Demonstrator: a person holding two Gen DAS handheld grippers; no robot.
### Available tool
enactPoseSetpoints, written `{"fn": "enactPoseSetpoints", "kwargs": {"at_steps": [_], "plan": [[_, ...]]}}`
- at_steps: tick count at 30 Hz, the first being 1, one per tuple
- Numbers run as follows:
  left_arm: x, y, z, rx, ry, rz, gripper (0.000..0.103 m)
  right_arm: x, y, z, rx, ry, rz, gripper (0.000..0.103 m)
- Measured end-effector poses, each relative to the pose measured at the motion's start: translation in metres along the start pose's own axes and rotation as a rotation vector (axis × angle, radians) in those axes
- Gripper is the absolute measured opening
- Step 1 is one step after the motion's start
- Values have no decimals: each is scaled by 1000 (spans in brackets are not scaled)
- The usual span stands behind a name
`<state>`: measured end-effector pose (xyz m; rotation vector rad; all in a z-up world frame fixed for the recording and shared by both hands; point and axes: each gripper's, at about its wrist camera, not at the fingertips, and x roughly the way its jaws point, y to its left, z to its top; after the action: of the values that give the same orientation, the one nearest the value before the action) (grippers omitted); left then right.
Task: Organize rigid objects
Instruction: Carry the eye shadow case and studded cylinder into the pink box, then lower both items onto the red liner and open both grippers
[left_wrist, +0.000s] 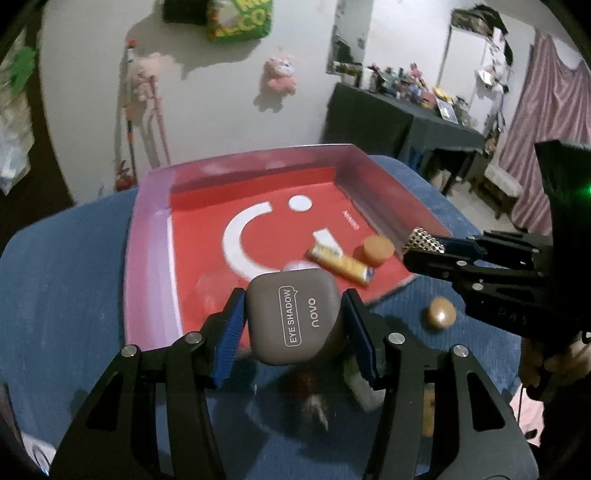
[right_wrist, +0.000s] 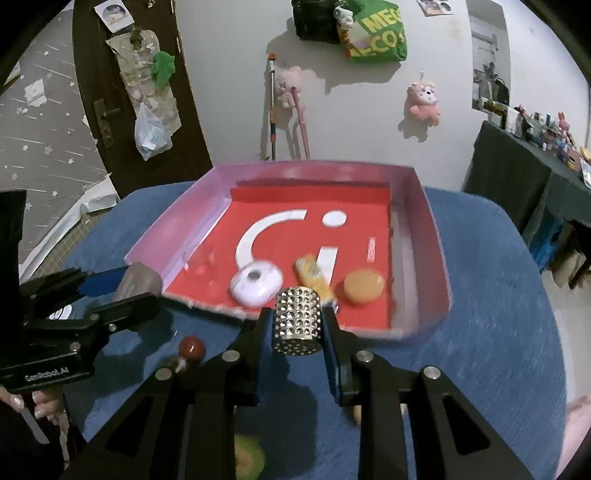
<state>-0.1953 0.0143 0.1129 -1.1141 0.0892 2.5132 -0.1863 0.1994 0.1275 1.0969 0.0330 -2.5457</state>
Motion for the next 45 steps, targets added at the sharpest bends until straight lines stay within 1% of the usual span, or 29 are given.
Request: {"fn": "enactPoseSetpoints", "kwargs": {"at_steps": [4, 7, 9, 12, 14, 16, 19, 20, 27, 30, 38, 45], "plan": [[37, 2, 31, 24, 83, 2, 51, 17, -14, 29, -30, 53, -11, 27], [65, 8, 48, 20, 147, 12, 51, 35, -21, 47, -60, 102, -31, 27], [78, 7, 55, 41, 170, 19, 51, 48, -25, 56, -70, 131, -38, 27], [98, 5, 58, 70, 212, 57, 51, 72, -27, 66, -108, 187, -47, 27], [111, 7, 57, 67, 245, 48, 51, 84, -27, 68, -122, 218, -46, 27], [119, 9, 57, 64, 263, 68, 51, 97, -28, 70, -133, 252, -39, 27], [128, 10, 54, 74, 279, 69, 50, 113, -31, 68, -146, 289, -48, 27], [129, 11, 54, 76, 280, 77, 48, 115, -32, 67, -148, 295, -47, 27], [128, 8, 56, 85, 289, 75, 48, 127, -37, 64, -168, 325, -58, 27], [128, 6, 56, 101, 287, 78, 48, 129, -37, 62, -175, 328, -61, 27], [135, 6, 61, 100, 274, 72, 48, 134, -37, 64, -176, 327, -86, 27], [136, 11, 63, 87, 291, 56, 48, 137, -35, 69, -174, 333, -88, 28]]}}
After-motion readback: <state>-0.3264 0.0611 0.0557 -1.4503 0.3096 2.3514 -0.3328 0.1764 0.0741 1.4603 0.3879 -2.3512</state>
